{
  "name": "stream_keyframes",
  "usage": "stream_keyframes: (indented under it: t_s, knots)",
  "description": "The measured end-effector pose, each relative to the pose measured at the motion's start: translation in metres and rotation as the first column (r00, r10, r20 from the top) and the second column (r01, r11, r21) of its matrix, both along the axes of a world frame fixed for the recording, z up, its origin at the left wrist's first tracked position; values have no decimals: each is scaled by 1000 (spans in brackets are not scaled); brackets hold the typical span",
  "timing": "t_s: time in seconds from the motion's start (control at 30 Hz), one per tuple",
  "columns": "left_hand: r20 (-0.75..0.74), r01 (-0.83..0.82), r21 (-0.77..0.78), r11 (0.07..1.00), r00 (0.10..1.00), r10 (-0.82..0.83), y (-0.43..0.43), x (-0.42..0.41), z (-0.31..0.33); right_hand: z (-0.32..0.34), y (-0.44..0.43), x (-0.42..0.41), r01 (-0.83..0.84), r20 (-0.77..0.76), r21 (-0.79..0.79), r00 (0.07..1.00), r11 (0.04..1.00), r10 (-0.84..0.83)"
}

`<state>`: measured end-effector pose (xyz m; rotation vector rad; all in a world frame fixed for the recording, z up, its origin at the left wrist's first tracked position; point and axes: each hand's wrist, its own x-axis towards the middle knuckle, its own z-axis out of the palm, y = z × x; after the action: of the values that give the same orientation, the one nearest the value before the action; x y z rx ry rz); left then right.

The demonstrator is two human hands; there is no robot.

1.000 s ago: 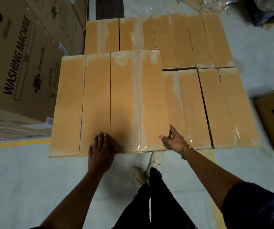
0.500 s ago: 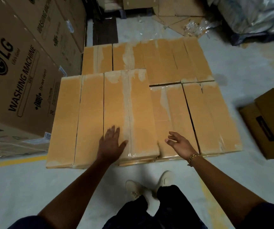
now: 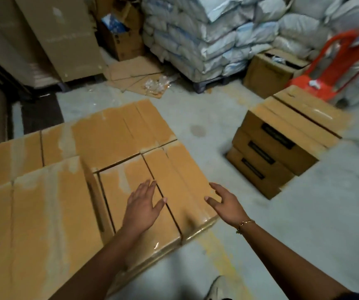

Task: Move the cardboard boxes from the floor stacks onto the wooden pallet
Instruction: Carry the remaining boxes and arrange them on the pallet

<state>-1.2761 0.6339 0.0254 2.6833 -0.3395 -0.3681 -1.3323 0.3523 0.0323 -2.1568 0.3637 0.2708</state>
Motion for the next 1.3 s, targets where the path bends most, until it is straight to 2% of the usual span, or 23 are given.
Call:
stream_keyframes:
  t_s: [0.27,0.53,0.97,1.17,1.3]
  knots:
    - [-19,157,-124,980,987,-161,-241,25,6,29,-210,-22,169,42,-63,985,984,-166]
    - [-42,291,-193,937,952,-305,-408,83,5,28,-347,-5,315,21,-108,949,943,-315]
    - [-269,267,-239,933,906,-328,-629,218,-29,4,-558,116,406,-126,-48,904,912,-409]
    - [-367,187,-277,943,886,-283,-713,259,-43,-6,-662,174,398,-159,-33,904,917,-398]
    - [-444,53,-287,956,877,-182,-769,274,-67,-31,-742,221,334,-197,-44,921,942,-336]
